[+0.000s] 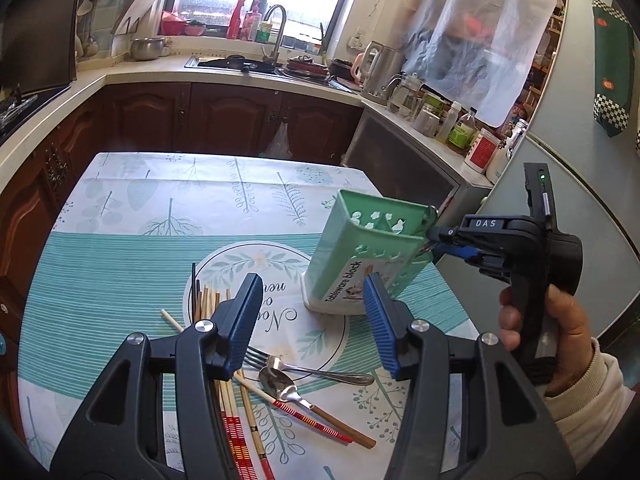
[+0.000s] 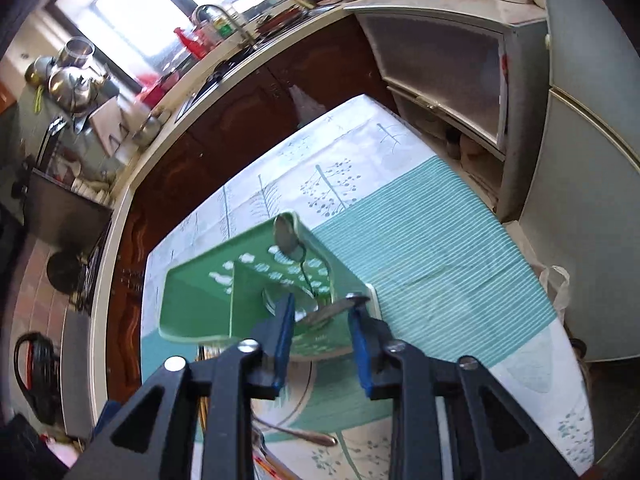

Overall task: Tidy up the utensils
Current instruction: 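Open the right gripper to release the spoon into the holder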

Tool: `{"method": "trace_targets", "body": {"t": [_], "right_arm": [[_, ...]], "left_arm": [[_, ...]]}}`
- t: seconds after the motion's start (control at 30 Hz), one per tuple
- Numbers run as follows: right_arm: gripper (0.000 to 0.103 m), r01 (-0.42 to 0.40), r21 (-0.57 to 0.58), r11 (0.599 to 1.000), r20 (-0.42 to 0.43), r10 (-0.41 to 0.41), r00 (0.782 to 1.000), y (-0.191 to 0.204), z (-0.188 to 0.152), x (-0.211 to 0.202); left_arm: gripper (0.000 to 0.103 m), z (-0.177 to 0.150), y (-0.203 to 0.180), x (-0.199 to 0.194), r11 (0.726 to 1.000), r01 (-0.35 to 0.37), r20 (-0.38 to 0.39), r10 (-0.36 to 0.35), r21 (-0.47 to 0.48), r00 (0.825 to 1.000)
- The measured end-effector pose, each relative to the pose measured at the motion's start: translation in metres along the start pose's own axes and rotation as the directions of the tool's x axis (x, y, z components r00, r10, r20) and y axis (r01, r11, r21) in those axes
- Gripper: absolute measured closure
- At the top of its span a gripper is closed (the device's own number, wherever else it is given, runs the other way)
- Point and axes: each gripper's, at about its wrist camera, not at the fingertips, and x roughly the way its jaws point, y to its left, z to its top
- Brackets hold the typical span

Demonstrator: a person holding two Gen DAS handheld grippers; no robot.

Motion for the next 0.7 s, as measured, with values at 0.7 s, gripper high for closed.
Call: {"method": "trace_targets", "body": {"t": [0.7], "right_arm": [[0.089,0.076,-0.221,0.972,-0.033,-0.085,0.996,0.054,0.025,0.023]], "left_arm": [[0.054,-0.011,0.001,0.012,1.000,-0.011,-0.044,0.012,0.029,0.999]]}}
